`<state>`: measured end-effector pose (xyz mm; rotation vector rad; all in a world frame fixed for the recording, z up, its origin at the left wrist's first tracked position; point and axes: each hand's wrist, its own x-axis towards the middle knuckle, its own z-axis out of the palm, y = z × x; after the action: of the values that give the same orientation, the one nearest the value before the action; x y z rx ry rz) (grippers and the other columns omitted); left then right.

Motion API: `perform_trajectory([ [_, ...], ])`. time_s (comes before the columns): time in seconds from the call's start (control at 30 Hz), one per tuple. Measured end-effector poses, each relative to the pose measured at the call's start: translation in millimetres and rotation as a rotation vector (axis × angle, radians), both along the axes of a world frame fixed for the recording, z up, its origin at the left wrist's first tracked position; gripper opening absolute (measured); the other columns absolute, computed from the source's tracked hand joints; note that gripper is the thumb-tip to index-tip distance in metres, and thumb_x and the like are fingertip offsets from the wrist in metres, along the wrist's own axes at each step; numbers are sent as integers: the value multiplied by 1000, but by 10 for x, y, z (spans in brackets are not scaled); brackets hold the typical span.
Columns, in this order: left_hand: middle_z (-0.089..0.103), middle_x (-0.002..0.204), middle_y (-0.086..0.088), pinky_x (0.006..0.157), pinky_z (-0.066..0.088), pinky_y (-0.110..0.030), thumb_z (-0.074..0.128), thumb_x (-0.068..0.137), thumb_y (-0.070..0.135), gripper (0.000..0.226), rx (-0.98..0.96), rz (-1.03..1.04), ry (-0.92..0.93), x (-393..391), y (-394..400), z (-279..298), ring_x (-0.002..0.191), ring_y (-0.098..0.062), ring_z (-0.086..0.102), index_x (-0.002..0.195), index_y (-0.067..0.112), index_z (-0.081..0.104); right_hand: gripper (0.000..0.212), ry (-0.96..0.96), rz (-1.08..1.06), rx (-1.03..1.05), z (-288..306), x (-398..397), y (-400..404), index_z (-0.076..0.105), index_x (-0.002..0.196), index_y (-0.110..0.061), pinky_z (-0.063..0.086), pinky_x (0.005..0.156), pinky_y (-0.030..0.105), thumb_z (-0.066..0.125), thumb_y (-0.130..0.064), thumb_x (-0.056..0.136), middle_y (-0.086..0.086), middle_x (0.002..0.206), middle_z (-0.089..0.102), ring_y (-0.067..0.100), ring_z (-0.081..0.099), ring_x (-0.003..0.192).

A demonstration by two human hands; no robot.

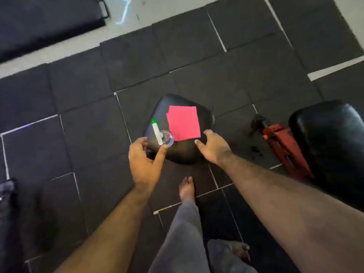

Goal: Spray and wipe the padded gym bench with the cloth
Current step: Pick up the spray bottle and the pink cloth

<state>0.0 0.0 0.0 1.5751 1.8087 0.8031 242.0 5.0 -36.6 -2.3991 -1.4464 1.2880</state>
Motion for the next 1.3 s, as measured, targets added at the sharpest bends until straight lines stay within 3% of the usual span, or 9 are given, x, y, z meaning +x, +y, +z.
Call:
perform_trajectory([
  [0.37, 32, 179, 9, 135, 29, -33, 108, 52, 63, 159, -317, -360, -223, -172, 715, -1015, 164, -2, 29, 176, 34, 12, 82, 83, -541, -133, -1094, -285, 1028, 40, 148, -15, 51, 111, 46, 81, -48, 86, 13, 147, 55, 37, 59, 132],
  [0.53, 49, 134, 58, 116, 49, -33, 98, 83, 30, 88, -231, -285, -131, -6, 778, -1109, 124, 25, 53, 152, 33, 43, 45, 180, -561, -193, -1255, -294, 1248, 59, 134, -11, 62, 98, 45, 71, -19, 91, 10, 125, 70, 32, 69, 116],
  [0.67, 51, 155, 14, 123, 46, -49, 82, 98, 7, 69, -142, -278, -184, 253, 776, -1025, 137, -36, 65, 155, -2, 45, 27, 351, -522, -117, -1084, -196, 1182, 65, 119, -12, 63, 91, 46, 59, -10, 93, 13, 118, 71, 33, 71, 111],
  [0.73, 58, 145, -3, 122, 47, -39, 79, 99, 1, 74, -106, -364, -149, 437, 757, -922, 132, -37, 67, 161, -6, 39, 23, 440, -532, -56, -907, -16, 1009, 63, 117, -11, 60, 83, 43, 58, -8, 95, 14, 113, 70, 33, 70, 108],
  [0.83, 58, 136, 32, 117, 47, -28, 77, 100, 13, 70, -57, -470, -129, 756, 693, -697, 125, 0, 62, 159, -2, 44, 32, 517, -593, 34, -641, 345, 620, 61, 120, -12, 57, 84, 41, 52, -1, 91, 15, 116, 69, 31, 68, 108],
  [0.93, 53, 138, 47, 110, 47, -29, 71, 97, 27, 68, -53, -574, -129, 1256, 604, -461, 120, -2, 62, 158, 7, 49, 36, 620, -782, 121, -387, 840, 60, 62, 117, -8, 59, 77, 39, 51, -1, 84, 14, 111, 71, 27, 70, 99],
  [1.07, 73, 121, 20, 88, 60, -55, 69, 98, 39, 53, -171, -726, -177, 2173, 152, -171, 83, -43, 69, 149, 31, 57, 36, 697, -1024, 189, -149, 1647, -921, 64, 122, -1, 59, 82, 42, 51, 12, 91, 14, 109, 69, 25, 68, 96],
  [1.2, 75, 108, 23, 70, 65, -45, 62, 101, 67, 28, -187, -896, -179, 3166, -587, -33, 68, -19, 72, 128, 59, 62, 24, 687, -1213, 312, 154, 2384, -2100, 66, 123, -5, 56, 72, 35, 69, -15, 102, 9, 107, 72, 19, 68, 90],
  [1.3, 75, 103, 19, 72, 65, -52, 62, 102, 63, 35, -261, -1014, -176, 3902, -1310, 47, 66, -27, 72, 130, 42, 65, 26, 625, -1336, 380, 353, 2850, -3024, 68, 127, -11, 60, 75, 33, 70, -19, 103, 5, 113, 74, 16, 70, 94],
])
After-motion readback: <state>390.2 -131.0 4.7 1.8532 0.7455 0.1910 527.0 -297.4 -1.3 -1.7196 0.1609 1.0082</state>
